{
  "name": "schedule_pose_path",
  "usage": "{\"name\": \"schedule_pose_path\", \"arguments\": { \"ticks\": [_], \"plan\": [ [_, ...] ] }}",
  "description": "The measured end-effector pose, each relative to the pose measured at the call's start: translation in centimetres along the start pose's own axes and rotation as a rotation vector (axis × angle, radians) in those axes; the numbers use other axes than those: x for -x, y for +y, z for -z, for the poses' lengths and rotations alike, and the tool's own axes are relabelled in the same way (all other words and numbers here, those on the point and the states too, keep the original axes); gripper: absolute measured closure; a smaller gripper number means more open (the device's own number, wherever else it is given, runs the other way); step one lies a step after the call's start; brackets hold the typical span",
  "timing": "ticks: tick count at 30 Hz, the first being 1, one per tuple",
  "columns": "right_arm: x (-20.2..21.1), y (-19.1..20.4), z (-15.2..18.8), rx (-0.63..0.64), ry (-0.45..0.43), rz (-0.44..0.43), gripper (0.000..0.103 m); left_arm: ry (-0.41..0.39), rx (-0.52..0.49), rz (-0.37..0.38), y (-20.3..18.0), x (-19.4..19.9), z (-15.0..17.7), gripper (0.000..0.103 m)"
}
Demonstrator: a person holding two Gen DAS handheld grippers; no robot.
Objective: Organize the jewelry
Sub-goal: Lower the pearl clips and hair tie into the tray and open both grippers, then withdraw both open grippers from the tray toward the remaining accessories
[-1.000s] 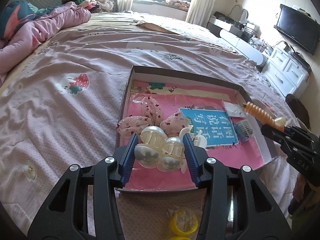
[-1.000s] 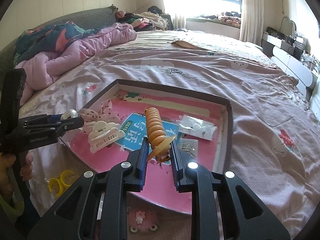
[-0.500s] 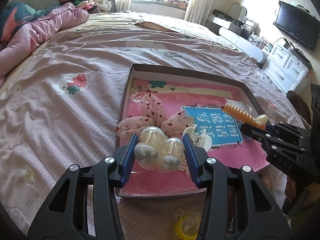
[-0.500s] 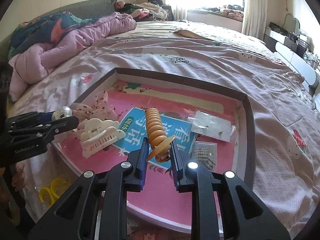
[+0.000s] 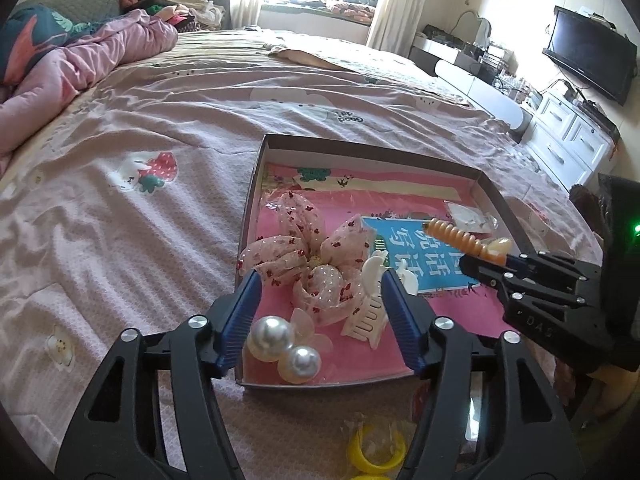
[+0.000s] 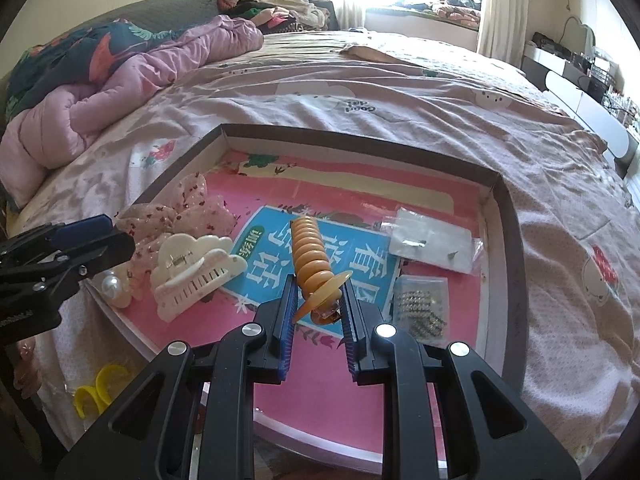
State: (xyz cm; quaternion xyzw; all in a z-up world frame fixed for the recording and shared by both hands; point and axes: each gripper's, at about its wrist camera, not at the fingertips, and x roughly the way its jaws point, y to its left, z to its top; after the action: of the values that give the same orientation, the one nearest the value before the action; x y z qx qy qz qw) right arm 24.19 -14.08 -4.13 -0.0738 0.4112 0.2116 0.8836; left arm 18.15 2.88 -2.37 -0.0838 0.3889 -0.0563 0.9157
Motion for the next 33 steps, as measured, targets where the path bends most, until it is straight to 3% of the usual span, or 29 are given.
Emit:
{"name": "schedule_pose_path", "arguments": {
  "ticks": [8, 11, 20, 33],
  "plan": [
    [0.0, 0.4, 0.7, -0.006, 0.015, -0.018, 0.082, 0.011, 0.021, 0.014, 0.3, 0.5, 0.2, 0.039],
    [0.3, 0.5, 0.9, -0.006, 0.012, -0.018, 0.074, 0.007, 0.027, 0.017, 0.3, 0.9, 0.3, 0.037],
    [1.6, 0.2, 1.2, -0.019, -0.009, -0.018, 0.064, 0.002, 0.022, 0.014, 0.0, 1.4, 0.3, 0.031],
    [5.6, 0.0, 1.8, -0.028, -0.085, -0.005, 0.027, -0.019, 0.027, -0.003, -0.4, 3.5, 0.7, 0.016]
  ]
}}
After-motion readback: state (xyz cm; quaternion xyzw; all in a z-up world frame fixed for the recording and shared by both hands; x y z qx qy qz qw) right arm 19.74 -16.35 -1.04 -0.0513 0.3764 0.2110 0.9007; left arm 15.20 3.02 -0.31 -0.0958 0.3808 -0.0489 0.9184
